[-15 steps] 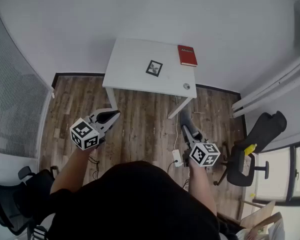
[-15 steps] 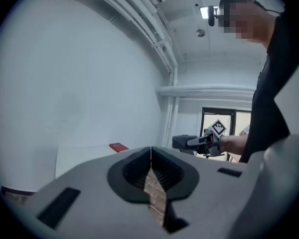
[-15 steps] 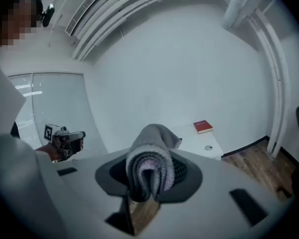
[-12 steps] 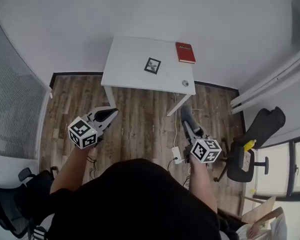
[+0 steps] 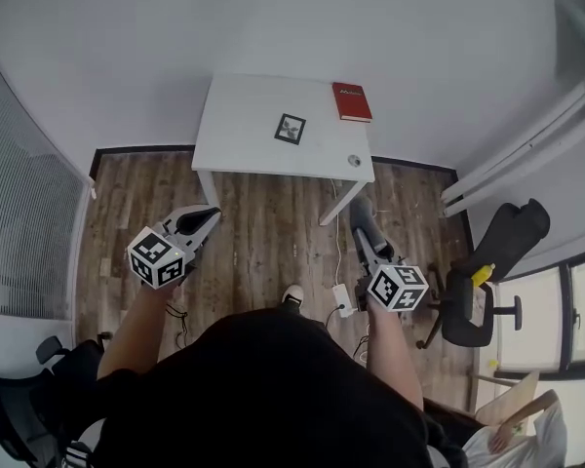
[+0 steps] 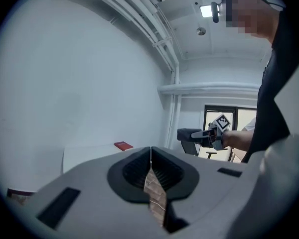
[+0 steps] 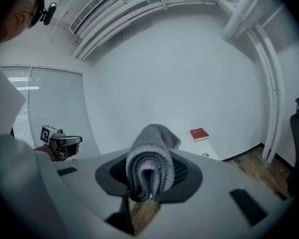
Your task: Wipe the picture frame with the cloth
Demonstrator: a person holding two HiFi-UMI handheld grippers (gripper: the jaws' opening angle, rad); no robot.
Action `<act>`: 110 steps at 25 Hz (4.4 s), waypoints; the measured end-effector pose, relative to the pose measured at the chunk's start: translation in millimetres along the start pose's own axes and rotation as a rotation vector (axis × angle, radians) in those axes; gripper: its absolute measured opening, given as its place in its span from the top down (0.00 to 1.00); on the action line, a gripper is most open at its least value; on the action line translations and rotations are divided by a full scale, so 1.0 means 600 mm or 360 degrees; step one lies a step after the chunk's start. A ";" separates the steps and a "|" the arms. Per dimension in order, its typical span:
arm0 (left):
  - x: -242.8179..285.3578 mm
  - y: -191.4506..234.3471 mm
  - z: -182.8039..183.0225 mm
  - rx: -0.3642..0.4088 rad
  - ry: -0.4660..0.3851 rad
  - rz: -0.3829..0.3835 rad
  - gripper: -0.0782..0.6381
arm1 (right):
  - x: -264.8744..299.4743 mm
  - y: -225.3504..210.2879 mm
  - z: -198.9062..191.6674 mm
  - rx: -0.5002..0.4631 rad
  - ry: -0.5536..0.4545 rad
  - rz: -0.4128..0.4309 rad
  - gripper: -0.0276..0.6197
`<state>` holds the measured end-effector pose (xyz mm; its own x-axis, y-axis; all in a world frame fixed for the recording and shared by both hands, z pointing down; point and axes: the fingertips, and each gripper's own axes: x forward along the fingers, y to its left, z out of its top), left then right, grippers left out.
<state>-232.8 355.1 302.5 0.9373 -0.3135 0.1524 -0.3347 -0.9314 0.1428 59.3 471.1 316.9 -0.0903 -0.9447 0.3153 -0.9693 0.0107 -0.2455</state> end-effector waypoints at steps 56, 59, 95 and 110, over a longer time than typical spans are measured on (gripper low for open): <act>0.342 0.200 0.000 -0.0127 0.0271 0.0308 0.88 | 0.428 -0.264 0.112 -0.0048 0.0121 0.0492 0.81; 0.353 0.208 0.004 -0.0124 0.0279 0.0298 0.88 | 0.429 -0.276 0.113 -0.0043 0.0129 0.0480 0.81; 0.493 0.560 0.014 -0.0172 0.0250 -0.0202 0.88 | 0.651 -0.217 0.162 -0.0032 0.0270 0.0066 0.81; 0.483 0.623 0.008 -0.0168 0.0264 -0.0357 0.88 | 0.680 -0.172 0.167 0.0021 0.0262 -0.0046 0.81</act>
<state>-86.0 -85.0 395.6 0.9632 -0.0593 0.2622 -0.1374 -0.9469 0.2907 145.4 51.6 378.9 -0.0999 -0.8780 0.4680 -0.9691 -0.0208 -0.2457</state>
